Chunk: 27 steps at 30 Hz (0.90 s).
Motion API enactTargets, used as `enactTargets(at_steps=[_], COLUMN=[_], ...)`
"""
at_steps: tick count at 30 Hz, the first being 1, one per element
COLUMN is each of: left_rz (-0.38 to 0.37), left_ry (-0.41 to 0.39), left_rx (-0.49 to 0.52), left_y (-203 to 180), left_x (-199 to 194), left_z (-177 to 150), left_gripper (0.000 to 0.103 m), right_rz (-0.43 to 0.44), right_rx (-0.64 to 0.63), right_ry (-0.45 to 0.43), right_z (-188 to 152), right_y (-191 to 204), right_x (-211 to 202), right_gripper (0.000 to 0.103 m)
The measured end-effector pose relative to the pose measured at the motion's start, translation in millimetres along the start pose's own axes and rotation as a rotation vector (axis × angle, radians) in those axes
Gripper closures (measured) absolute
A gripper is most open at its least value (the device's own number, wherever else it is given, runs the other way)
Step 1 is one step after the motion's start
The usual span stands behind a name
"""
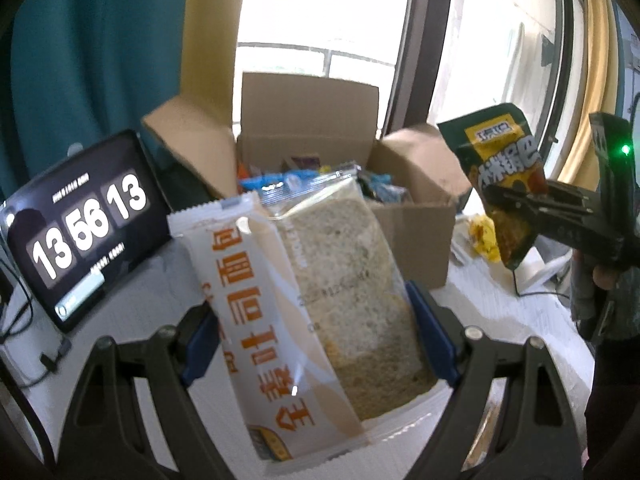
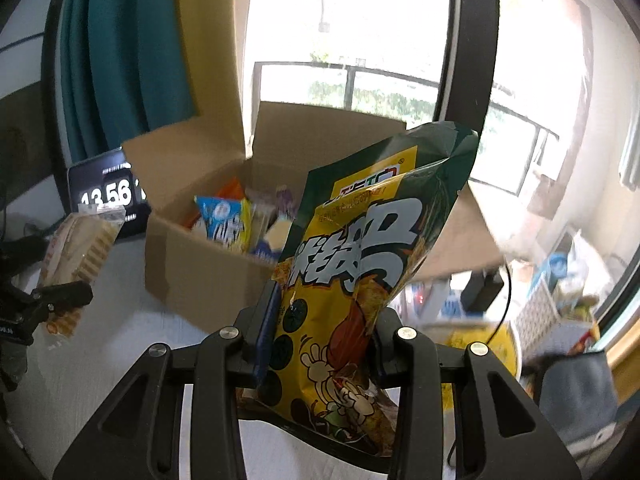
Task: Organize snacks
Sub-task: 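Carry the bread pack and wafer bag into the cardboard box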
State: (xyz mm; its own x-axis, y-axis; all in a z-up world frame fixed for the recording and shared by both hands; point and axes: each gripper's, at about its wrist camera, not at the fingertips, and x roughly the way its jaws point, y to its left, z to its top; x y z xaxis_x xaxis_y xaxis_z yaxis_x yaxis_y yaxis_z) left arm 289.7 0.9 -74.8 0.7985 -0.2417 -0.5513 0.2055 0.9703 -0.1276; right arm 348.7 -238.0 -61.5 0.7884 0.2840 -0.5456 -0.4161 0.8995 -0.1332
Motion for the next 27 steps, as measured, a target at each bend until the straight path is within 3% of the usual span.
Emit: enactTargets(at_steps=[15, 24, 26, 27], left_rz=[0.02, -0.003, -0.001, 0.002], left_ry=[-0.065, -0.096, -0.097, -0.1], left_rx=[-0.033, -0.059, -0.069, -0.067], left_y=[20, 30, 34, 34], left_x=[12, 39, 51, 57], left_z=[50, 103, 119, 127], left_gripper=[0.017, 0.017, 0.017, 0.017], right_rz=[0.049, 0.075, 0.076, 0.073], right_rx=[0.025, 0.037, 0.063, 0.075], right_ry=[-0.041, -0.047, -0.047, -0.044], right_z=[78, 111, 114, 116], right_y=[-20, -17, -23, -25], right_x=[57, 96, 104, 112], right_gripper=[0.063, 0.062, 0.054, 0.043])
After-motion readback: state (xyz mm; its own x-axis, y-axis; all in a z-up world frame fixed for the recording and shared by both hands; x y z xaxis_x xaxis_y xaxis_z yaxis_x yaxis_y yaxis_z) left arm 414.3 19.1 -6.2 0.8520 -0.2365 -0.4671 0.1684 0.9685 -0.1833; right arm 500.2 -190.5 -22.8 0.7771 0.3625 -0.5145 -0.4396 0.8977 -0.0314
